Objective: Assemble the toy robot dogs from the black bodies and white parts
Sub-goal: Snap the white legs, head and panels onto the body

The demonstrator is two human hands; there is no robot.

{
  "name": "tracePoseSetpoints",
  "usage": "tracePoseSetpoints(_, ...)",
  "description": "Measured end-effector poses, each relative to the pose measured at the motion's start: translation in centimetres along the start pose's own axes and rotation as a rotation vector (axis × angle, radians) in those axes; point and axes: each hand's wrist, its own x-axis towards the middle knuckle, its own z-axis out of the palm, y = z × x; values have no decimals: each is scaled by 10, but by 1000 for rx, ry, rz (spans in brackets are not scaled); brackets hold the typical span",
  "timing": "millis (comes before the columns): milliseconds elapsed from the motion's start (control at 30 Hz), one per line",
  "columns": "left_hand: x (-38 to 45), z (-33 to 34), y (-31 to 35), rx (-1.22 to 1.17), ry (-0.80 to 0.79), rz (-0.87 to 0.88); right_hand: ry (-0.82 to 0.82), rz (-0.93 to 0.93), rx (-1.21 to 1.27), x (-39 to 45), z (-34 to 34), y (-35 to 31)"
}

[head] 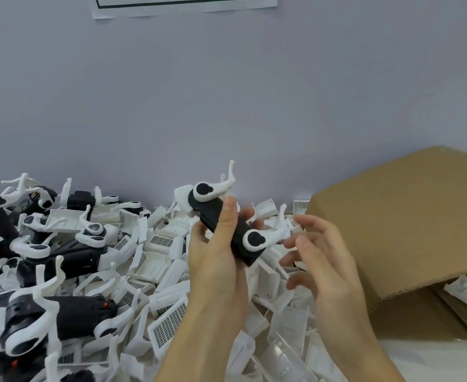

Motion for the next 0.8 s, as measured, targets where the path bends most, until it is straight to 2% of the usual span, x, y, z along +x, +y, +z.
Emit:
tracePoseSetpoints(133, -3, -2, -3, 267, 13, 64, -81, -124, -165, -2, 7, -3)
tracePoseSetpoints(233, -4, 0, -2, 302, -70, 15, -20, -128, -316, 0, 11, 0)
tracePoseSetpoints(333, -4, 0, -2, 339, -138, -10, 22, -85, -253, 3, 6, 3)
tracePoseSetpoints(433, -8, 1, -2, 364, -180, 25, -46, 17, -189, 4, 3, 4)
tracePoseSetpoints(500, -8, 1, -1, 348, -132, 53, -51, 86, -157, 3, 4, 5)
tracePoseSetpoints(567, -6, -1, 2, 370, -47, 104, 21, 113, -166, 3, 5, 9)
tracePoseSetpoints(633, -2, -4, 4, 389, 42, 151, 78, 68, -378, 4, 0, 19)
tracePoseSetpoints(733, 3, -11, 7, 384, 143, 155, -31, 58, -853, 3, -4, 31)
tracePoseSetpoints(800, 6, -14, 8, 384, 168, 139, -72, 51, -1009, 1, -2, 36)
